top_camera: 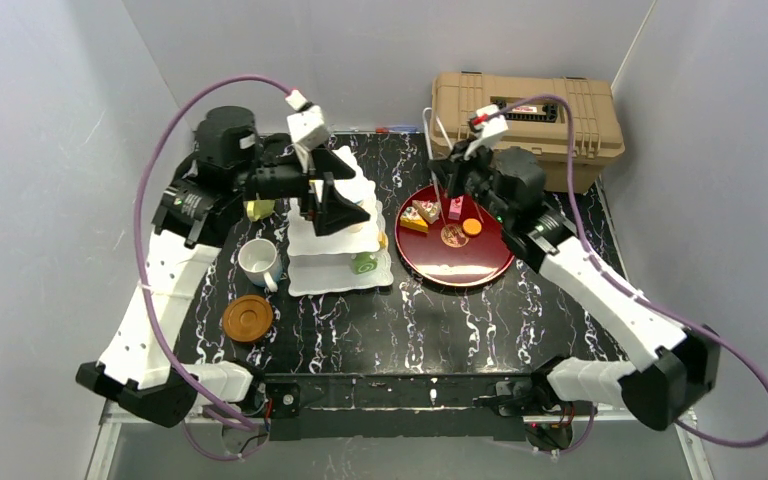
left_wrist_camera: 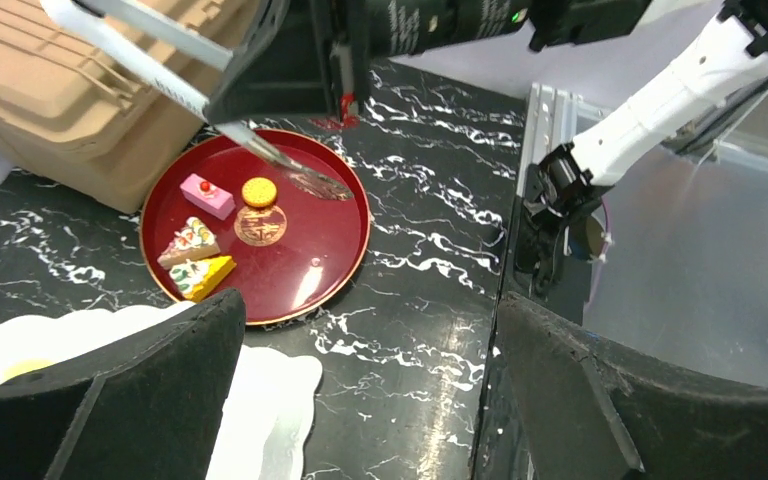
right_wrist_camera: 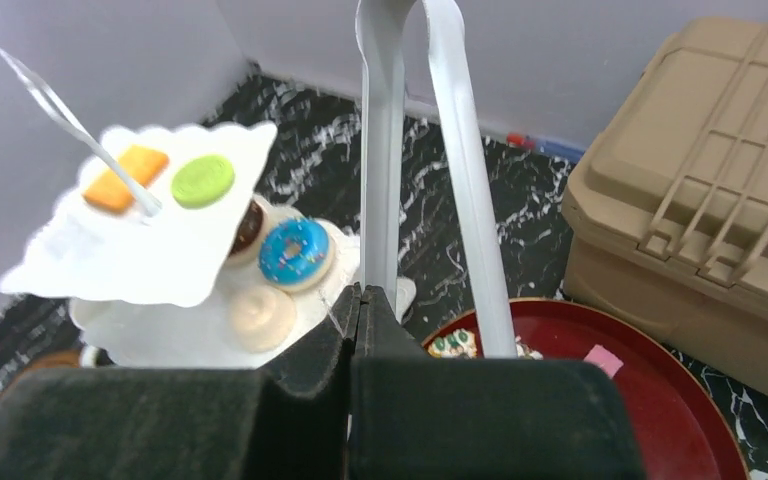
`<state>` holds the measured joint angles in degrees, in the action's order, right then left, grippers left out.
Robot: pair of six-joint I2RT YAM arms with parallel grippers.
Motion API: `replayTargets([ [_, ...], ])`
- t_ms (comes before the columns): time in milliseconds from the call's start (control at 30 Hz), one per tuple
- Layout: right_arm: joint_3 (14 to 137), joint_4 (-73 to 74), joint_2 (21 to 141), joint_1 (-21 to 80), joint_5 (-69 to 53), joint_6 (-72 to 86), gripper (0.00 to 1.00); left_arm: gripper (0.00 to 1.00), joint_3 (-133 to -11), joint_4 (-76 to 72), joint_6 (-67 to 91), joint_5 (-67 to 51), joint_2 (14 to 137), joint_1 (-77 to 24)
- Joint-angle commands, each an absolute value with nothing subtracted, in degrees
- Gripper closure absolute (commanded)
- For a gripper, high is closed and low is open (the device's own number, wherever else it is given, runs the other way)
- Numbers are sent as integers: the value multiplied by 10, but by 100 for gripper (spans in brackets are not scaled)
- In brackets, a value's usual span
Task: Serve the afternoon tea
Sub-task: Pick up the clamp from the tray, then adjust the clamp.
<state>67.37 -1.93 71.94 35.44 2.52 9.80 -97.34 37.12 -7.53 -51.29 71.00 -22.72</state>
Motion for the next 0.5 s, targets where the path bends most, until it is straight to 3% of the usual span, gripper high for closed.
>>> replayTargets([
  [0, 623, -143, 642, 355, 66, 176, 99, 5, -995, 394, -125, -442, 729, -295],
  [467, 529, -331, 527, 355, 105, 319, 99, 2, -934, 195, -132, -279, 785, -438],
])
